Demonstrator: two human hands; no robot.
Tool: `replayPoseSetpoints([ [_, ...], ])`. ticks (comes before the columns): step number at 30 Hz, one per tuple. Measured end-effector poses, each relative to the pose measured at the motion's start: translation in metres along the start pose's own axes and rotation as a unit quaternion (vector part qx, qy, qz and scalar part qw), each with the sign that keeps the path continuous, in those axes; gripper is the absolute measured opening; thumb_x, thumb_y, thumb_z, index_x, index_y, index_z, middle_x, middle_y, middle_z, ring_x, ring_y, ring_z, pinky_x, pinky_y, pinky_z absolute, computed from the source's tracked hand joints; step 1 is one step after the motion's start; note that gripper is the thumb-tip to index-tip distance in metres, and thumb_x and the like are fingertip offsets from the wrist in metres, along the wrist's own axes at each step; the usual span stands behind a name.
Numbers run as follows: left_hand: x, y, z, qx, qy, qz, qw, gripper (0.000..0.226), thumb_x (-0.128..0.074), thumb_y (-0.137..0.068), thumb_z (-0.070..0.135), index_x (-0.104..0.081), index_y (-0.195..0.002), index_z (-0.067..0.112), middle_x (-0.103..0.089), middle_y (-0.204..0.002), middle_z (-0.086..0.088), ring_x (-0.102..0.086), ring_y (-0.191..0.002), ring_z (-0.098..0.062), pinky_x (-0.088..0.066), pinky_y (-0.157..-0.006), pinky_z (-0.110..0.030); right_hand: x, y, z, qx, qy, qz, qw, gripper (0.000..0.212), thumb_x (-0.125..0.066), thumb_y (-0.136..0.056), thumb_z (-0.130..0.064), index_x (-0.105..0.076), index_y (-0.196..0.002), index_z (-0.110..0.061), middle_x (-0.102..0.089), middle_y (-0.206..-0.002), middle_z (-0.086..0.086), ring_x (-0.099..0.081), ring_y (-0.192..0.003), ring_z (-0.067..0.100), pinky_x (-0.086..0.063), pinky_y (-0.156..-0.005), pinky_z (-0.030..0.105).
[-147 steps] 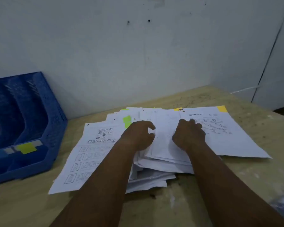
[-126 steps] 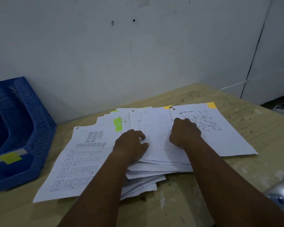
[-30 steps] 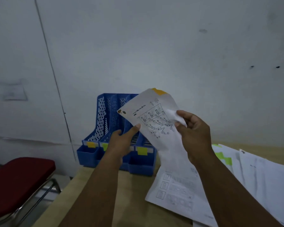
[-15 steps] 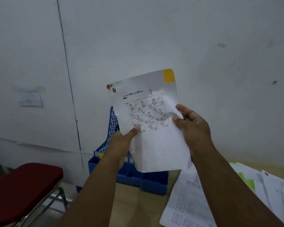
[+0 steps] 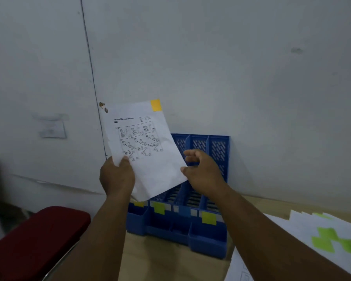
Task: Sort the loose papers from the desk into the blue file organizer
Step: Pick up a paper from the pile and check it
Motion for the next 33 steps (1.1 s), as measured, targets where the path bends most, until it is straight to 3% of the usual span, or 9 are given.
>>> replayPoseSetpoints([
  [7,0.002,-0.009,-0.01,-0.049,-0.045,0.063,0.996,0.033,-0.052,-0.104,0.024,-0.062,-0.127,0.003,-0.067,-0.124,-0.013,-0.062,-0.113,-0.031,-0.047,-0.094,-0.037,-0.022,-0.003,0.024,0.013,0.075,-0.015,0.997,0.042,-0.07,-0.094,-0.019,-0.056,-0.133,-0.026,-0.056,-0.13,-0.006,-0.056,-0.114,0.013,-0.051,-0.1,0.035],
  [11,-0.001,-0.008,-0.016,-0.098,-0.069,0.072,0.99,0.023,-0.05,-0.106,0.021,-0.064,-0.112,0.003,-0.07,-0.111,-0.014,-0.058,-0.091,-0.02,-0.044,-0.08,-0.03,-0.022,-0.005,0.038,0.012,0.101,-0.017,0.995,0.04,-0.069,-0.094,-0.019,-0.057,-0.132,-0.026,-0.054,-0.133,-0.004,-0.054,-0.117,0.013,-0.048,-0.103,0.034],
  [15,-0.003,-0.009,-0.023,-0.166,-0.098,0.073,0.979,0.024,-0.049,-0.106,0.02,-0.065,-0.106,0.002,-0.071,-0.097,-0.016,-0.065,-0.084,-0.029,-0.047,-0.073,-0.03,-0.02,-0.01,0.049,0.007,0.118,-0.019,0.993,0.042,-0.069,-0.093,-0.019,-0.057,-0.132,-0.027,-0.052,-0.136,-0.002,-0.052,-0.119,0.013,-0.046,-0.101,0.03],
  [18,-0.005,-0.007,-0.026,-0.193,-0.116,0.065,0.972,0.023,-0.049,-0.106,0.019,-0.065,-0.107,0.002,-0.072,-0.097,-0.016,-0.066,-0.081,-0.029,-0.051,-0.071,-0.031,-0.023,-0.012,0.052,0.005,0.123,-0.026,0.992,0.042,-0.069,-0.093,-0.018,-0.056,-0.133,-0.027,-0.052,-0.139,-0.002,-0.051,-0.124,0.015,-0.046,-0.105,0.034],
  [22,-0.013,-0.009,-0.038,-0.167,-0.117,0.016,0.979,0.022,-0.049,-0.105,0.017,-0.065,-0.107,0.003,-0.07,-0.1,-0.01,-0.063,-0.085,-0.023,-0.047,-0.074,-0.028,-0.032,-0.013,0.058,0.004,0.118,-0.042,0.992,0.043,-0.068,-0.093,-0.018,-0.055,-0.133,-0.025,-0.051,-0.14,-0.003,-0.049,-0.128,0.015,-0.044,-0.104,0.031],
  [26,-0.025,-0.018,-0.057,-0.119,-0.12,-0.053,0.984,0.033,-0.049,-0.106,0.026,-0.062,-0.123,0.002,-0.067,-0.12,-0.012,-0.062,-0.108,-0.028,-0.049,-0.09,-0.034,-0.037,-0.015,0.063,-0.003,0.113,-0.049,0.992,0.044,-0.068,-0.092,-0.017,-0.055,-0.133,-0.026,-0.05,-0.141,-0.002,-0.048,-0.121,0.009,-0.039,-0.092,0.022],
  [33,-0.036,-0.022,-0.057,-0.111,-0.072,0.003,0.991,0.021,-0.047,-0.106,0.014,-0.065,-0.114,0.007,-0.062,-0.098,0.002,-0.057,-0.088,-0.016,-0.042,-0.076,-0.026,-0.044,-0.018,0.071,-0.009,0.113,-0.048,0.992,0.043,-0.069,-0.091,-0.018,-0.056,-0.132,-0.027,-0.049,-0.141,-0.001,-0.045,-0.115,0.006,-0.036,-0.087,0.016],
])
Point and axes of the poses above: each hand's wrist, its own y-axis away from the middle knuckle, its own x-axis out of the back of the hand, z = x × y, the point moved 2 cm from there along -y, towards the middle knuckle
